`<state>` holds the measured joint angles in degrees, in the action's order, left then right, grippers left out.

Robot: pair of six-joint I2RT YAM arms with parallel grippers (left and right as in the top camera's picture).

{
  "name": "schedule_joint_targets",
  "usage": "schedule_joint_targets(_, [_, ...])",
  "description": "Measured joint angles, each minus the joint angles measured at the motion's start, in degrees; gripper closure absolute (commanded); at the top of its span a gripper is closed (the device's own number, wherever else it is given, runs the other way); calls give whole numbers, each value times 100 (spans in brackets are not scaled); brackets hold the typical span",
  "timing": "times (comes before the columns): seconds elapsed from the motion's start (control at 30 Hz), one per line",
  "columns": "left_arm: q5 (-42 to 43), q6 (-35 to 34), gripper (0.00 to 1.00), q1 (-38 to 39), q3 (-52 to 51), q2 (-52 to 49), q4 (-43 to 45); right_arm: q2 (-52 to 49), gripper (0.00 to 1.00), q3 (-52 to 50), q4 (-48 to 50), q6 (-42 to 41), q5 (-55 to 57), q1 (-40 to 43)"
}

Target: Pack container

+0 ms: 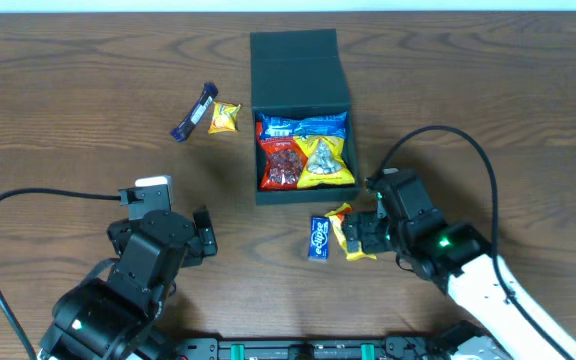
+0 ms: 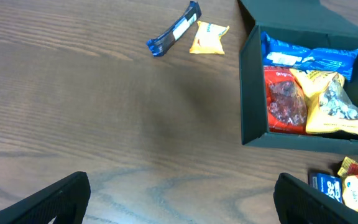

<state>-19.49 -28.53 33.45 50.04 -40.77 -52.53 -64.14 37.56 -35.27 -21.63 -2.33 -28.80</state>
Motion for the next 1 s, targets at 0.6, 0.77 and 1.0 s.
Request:
schedule_joint_targets(0.6, [0,0,5,0,0,0,2,-1054,11,-804,1434,-98,-411,0])
schedule_joint_targets(0.77, [0,0,5,0,0,0,2,-1252,18,-807,1567,-153,-424,0])
schedule_joint_targets(1.0, [0,0,5,0,0,0,2,-1340,21,-807,1746,-225,-437,0])
